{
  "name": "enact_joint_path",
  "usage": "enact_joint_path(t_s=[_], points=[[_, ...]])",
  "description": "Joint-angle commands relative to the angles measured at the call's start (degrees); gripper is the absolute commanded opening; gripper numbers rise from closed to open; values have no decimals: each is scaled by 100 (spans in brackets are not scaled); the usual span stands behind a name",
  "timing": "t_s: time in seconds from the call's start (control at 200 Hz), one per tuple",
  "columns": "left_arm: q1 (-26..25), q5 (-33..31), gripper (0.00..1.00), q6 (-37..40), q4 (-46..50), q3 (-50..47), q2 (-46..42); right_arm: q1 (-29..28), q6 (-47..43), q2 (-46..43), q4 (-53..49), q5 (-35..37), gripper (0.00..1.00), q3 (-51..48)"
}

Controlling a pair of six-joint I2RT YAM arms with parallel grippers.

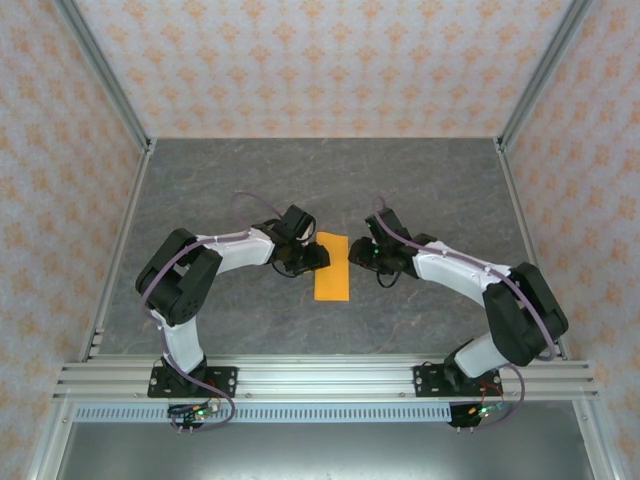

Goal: Fold a paper plane with a square sheet of paper (fold left side to right side)
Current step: First fold in half a square sheet of paper at the center of the table, then hold the square sheet of paper at the center of the table.

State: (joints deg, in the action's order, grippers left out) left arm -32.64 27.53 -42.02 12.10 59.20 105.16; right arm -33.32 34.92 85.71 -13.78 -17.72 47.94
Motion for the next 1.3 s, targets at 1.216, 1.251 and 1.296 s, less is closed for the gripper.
enact_joint_path(t_s=[1.216,1.251,1.296], points=[[-76,-292,45,98,240,-5,356,-235,427,851,614,-346,10,194],[-76,-299,45,102,243,-7,361,-252,429,884,620,-352,10,221],[-80,-292,45,106,246,-4,360,-262,435,938,614,-360,10,247]])
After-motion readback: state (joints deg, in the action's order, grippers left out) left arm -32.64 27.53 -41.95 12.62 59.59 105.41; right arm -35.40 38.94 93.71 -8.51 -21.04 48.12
